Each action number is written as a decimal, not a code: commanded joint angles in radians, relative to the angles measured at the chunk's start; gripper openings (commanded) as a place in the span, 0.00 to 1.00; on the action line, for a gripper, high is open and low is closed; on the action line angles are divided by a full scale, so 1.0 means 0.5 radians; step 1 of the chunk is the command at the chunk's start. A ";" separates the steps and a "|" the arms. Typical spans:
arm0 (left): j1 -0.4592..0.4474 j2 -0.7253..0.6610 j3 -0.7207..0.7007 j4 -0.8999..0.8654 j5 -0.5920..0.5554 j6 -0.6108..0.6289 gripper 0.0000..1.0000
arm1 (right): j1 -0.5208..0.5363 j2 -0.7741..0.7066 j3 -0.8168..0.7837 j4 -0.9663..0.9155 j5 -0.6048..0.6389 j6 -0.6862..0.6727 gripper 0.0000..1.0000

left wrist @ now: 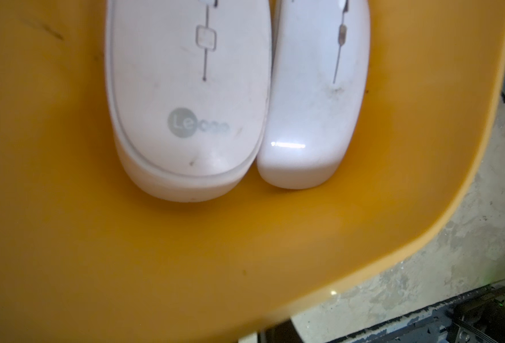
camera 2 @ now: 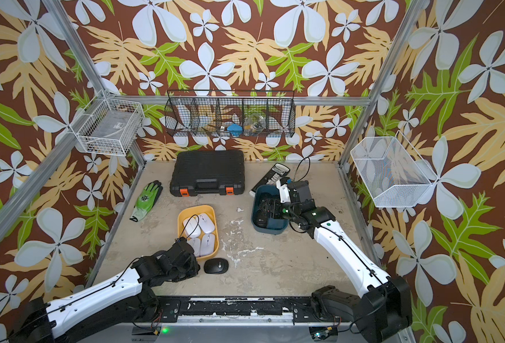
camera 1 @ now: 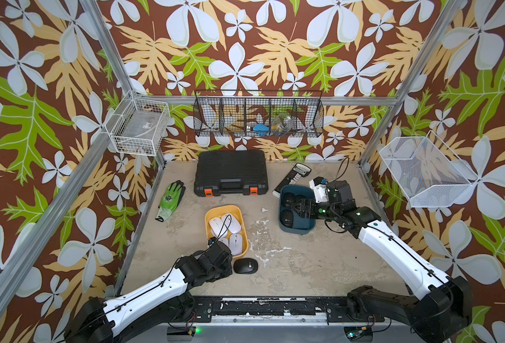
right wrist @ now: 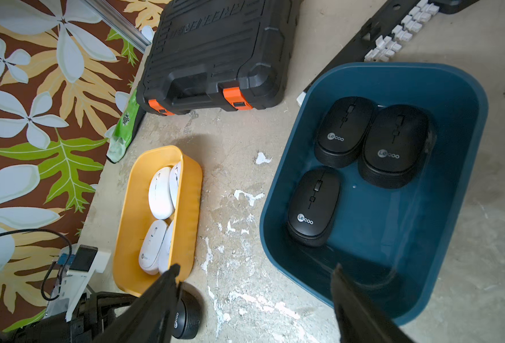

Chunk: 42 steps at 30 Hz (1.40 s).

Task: Place the mice by color into the storage box
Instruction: Move the mouse to the center of the board, then adjust the mouse at the center of the board.

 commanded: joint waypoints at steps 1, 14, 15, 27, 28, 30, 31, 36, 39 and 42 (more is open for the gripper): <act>-0.004 0.083 -0.004 0.167 0.004 0.063 0.17 | -0.001 -0.023 -0.023 -0.021 -0.015 -0.031 0.81; -0.172 0.458 0.102 0.525 0.091 0.115 0.18 | 0.000 -0.112 -0.085 -0.076 0.029 -0.039 0.81; -0.195 0.504 0.128 0.545 0.090 0.122 0.19 | -0.001 -0.121 -0.091 -0.083 0.032 -0.045 0.81; -0.223 0.790 0.438 0.674 0.014 0.223 0.22 | 0.039 -0.271 -0.351 -0.213 -0.262 -0.143 0.74; -0.223 0.768 0.450 0.652 -0.001 0.225 0.22 | 0.075 -0.291 -0.379 -0.230 -0.273 -0.152 0.72; -0.222 0.654 0.453 0.581 -0.051 0.217 0.23 | 0.237 -0.332 -0.450 -0.254 -0.244 -0.130 0.65; -0.223 0.590 0.458 0.536 -0.085 0.219 0.23 | 0.332 -0.343 -0.486 -0.236 -0.218 -0.096 0.61; -0.217 0.092 0.593 0.257 -0.369 0.315 0.30 | 0.880 -0.280 -0.753 0.149 -0.065 0.252 0.28; -0.214 -0.098 0.755 0.094 -0.502 0.440 0.44 | 1.204 -0.121 -0.771 0.391 0.028 0.360 0.16; -0.206 -0.171 0.887 -0.025 -0.593 0.562 0.60 | 1.432 0.179 -0.644 0.419 0.133 0.327 0.06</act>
